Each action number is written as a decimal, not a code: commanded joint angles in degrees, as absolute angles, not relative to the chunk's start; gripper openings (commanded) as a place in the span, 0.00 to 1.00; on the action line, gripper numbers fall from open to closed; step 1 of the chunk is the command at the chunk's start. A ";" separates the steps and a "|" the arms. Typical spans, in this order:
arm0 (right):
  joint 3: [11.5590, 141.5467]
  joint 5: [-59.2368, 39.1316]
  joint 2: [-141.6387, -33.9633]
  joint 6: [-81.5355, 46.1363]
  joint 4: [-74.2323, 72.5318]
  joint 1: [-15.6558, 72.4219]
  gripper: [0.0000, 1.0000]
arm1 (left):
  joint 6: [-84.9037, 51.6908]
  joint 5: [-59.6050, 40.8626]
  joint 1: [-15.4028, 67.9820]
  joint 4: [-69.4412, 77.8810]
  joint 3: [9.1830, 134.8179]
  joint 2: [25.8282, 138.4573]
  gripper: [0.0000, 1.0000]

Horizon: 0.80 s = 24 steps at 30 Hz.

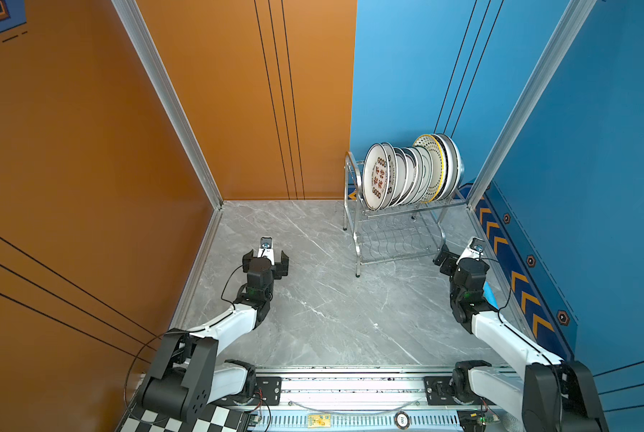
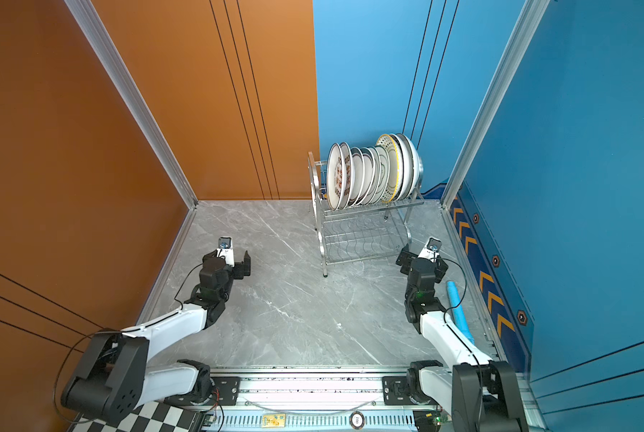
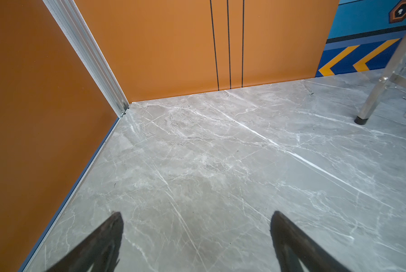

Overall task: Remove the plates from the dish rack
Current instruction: 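Reach both grippers forward toward the near legs of the chrome dish rack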

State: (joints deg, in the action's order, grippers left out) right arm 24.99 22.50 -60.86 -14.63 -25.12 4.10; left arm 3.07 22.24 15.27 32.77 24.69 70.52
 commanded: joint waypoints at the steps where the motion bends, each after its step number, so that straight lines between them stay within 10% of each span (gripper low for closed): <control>1: 29.15 20.15 -56.54 -20.80 -8.40 3.53 1.00 | 1.75 27.02 18.24 20.18 28.14 66.00 0.98; 15: 41.47 6.34 -57.53 -24.16 13.93 -0.28 1.00 | -15.38 19.95 27.43 -14.52 48.41 64.42 0.98; 24: 47.94 5.01 -69.77 -21.56 11.83 -2.20 1.00 | -19.12 23.33 37.62 -11.28 50.00 69.24 0.98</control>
State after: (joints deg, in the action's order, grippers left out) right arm 45.71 6.35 -67.29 -22.57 11.40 -1.78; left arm -16.01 22.31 36.12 -10.55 49.58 68.07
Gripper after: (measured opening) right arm 0.999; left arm 0.979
